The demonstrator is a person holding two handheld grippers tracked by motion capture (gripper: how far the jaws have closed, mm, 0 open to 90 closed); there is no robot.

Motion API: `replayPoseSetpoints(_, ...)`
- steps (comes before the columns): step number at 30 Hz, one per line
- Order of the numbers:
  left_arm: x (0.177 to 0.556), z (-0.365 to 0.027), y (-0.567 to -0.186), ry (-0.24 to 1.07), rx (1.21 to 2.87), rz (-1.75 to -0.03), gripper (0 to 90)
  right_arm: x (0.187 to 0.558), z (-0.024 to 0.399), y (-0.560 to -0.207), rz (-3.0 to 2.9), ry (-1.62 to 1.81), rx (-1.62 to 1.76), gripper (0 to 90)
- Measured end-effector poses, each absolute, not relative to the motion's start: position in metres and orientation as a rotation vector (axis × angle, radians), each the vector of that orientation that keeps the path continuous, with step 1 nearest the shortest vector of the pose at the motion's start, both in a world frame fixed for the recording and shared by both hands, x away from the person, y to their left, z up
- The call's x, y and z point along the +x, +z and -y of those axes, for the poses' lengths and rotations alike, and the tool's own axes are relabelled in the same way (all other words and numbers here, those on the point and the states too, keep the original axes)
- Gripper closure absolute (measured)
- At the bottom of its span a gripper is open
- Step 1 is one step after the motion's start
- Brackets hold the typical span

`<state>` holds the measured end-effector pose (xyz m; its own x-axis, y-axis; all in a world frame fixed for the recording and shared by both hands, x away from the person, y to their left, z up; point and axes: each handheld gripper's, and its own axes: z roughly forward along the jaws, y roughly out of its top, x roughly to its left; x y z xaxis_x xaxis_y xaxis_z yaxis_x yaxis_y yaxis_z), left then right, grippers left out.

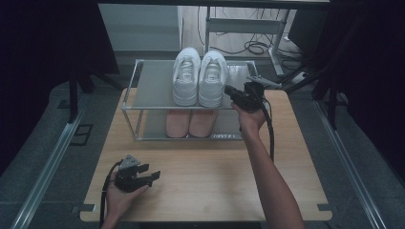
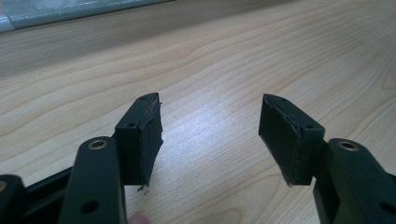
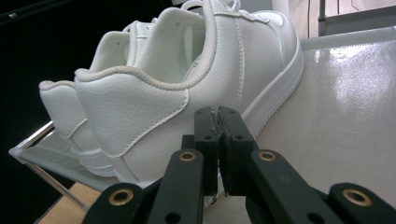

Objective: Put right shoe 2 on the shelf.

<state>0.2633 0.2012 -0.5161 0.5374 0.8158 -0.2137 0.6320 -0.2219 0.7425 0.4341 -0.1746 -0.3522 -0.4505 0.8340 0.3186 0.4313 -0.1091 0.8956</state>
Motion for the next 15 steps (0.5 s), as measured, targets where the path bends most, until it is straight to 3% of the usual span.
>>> replayPoseSetpoints(6, 0.263, -0.201, -0.514, 0.292, 1.939, -1.18, 39.7, 0.427, 0.178, -0.349, -1.819, 1.582, 1.363, 83.4)
replayPoseSetpoints(15, 0.263, -0.199, -0.515, 0.288, 1.945, -1.178, 39.7, 0.417, 0.188, -0.35, -1.817, 1.595, 1.348, 70.9)
